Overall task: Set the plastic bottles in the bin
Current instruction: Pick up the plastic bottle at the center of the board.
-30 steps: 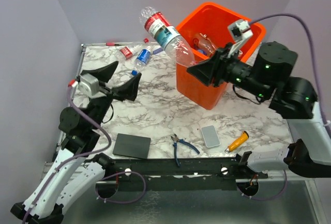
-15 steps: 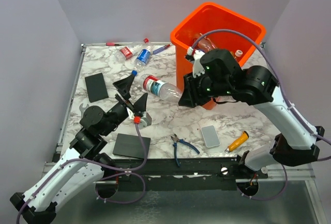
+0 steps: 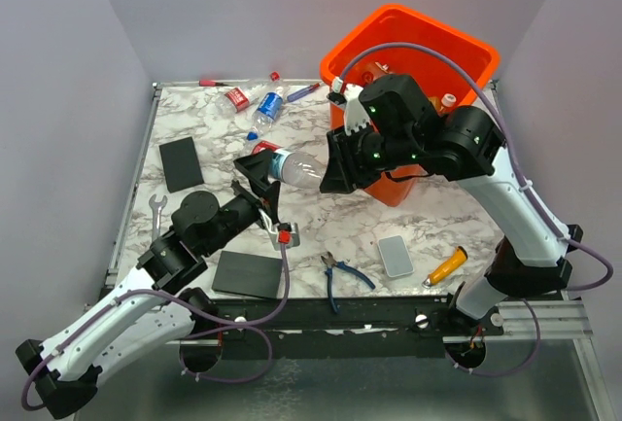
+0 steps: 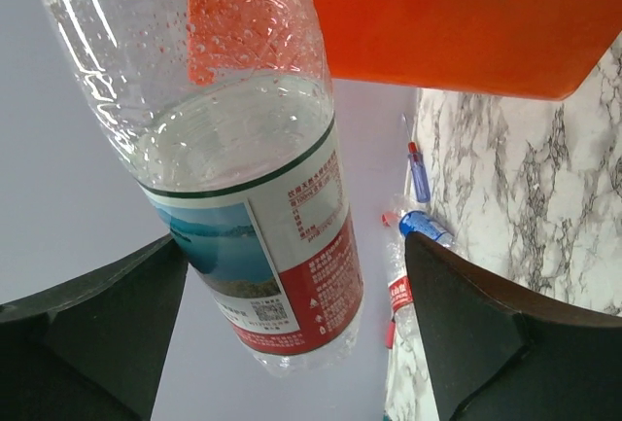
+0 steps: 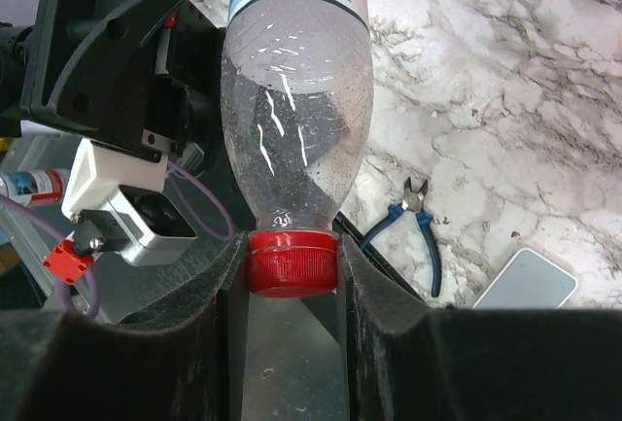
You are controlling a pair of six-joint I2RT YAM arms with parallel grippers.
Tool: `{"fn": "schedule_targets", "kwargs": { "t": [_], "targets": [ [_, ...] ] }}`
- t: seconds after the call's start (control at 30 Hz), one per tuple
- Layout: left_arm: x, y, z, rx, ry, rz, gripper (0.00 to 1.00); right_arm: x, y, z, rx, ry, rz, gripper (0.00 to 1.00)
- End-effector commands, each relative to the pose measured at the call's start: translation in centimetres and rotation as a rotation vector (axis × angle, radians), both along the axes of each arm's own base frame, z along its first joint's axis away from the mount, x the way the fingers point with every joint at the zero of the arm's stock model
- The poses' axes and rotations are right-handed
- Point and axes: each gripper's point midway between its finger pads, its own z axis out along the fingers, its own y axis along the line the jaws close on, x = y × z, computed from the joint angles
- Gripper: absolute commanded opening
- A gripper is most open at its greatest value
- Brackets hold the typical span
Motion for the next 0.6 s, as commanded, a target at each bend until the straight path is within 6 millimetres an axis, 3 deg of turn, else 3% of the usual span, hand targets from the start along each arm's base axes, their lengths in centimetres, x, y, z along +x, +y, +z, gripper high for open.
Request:
{"fn": "schedule_targets", "kwargs": {
  "t": [0.0,0.23,0.43,0.5,0.57],
  "targets": [
    [0.3,-0.4,0.2,0.018,0.001,0.010,0.87,-1.2,0.3,0.3,0.011,0.015,0.073,0.00],
    [1.2,-0.5,1.9,-0.059,0.001,0.054,0.64,-1.5,-0.5,0.3,0.025,-0.008,0.074,0.00],
    [1.3,-0.9,2.5,-0.127,0.024,0.045,0.53,-1.7,-1.0,1.4,0.062,-0.039,0.069,0.02],
    [1.2,-0.9,2.9,-0.172,0.039,0.046,0.50,-1.7,-1.3,2.1,0.077,-0.055,0.064,0.21],
    [1.1,-1.0,3.2,-0.234,0.073,0.043,0.48,-1.7,-1.6,2.9,0.099,-0.077,0.054,0.54]
  ]
}}
